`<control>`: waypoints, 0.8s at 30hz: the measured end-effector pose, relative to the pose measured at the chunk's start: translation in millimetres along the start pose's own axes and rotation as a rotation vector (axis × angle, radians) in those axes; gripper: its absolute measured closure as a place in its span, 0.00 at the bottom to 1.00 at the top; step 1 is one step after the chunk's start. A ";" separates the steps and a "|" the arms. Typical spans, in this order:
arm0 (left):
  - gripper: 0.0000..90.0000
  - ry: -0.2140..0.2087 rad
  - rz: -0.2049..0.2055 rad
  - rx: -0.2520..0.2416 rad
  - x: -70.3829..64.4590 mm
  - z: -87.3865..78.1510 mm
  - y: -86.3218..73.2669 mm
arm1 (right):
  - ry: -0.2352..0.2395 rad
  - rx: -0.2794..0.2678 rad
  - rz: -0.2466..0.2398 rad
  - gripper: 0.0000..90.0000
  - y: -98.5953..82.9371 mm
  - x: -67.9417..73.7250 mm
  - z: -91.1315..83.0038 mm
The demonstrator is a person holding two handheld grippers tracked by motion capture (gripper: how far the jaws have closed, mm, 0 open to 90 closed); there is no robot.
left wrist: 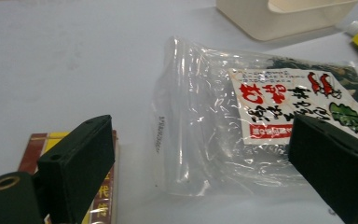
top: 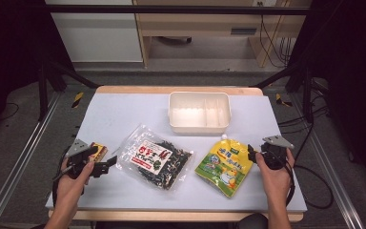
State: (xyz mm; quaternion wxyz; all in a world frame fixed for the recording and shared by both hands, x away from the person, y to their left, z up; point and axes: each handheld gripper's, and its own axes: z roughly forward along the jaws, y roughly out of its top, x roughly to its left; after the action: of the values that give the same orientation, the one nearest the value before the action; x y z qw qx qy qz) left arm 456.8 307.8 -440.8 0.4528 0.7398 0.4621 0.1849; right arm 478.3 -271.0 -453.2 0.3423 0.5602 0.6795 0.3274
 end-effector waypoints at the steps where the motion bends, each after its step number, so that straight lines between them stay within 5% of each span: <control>1: 0.10 -0.020 -0.020 0.007 0.9 0.2 -0.2 | -0.001 0.005 0.002 0.26 -0.1 0.4 0.2; 9: 0.10 -0.088 -0.140 0.039 2.4 3.9 -1.0 | 0.001 0.012 0.006 0.25 0.8 2.5 0.4; 12: 0.18 -0.116 -0.206 0.044 4.4 6.1 -3.5 | 0.005 0.027 0.017 0.23 1.6 3.7 1.1; 15: 0.25 -0.111 -0.263 0.050 8.1 8.0 -5.9 | 0.015 0.036 0.004 0.23 2.0 6.5 2.5; 24: 0.30 -0.050 -0.332 0.091 12.9 8.4 -10.4 | 0.027 0.043 -0.018 0.23 2.6 10.3 4.5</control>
State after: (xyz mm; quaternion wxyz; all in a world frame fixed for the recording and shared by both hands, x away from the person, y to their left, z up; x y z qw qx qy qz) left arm 463.7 316.3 -455.8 0.4544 0.6776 0.5743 0.0680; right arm 482.0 -260.2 -454.6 0.3241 0.5569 0.6959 0.3171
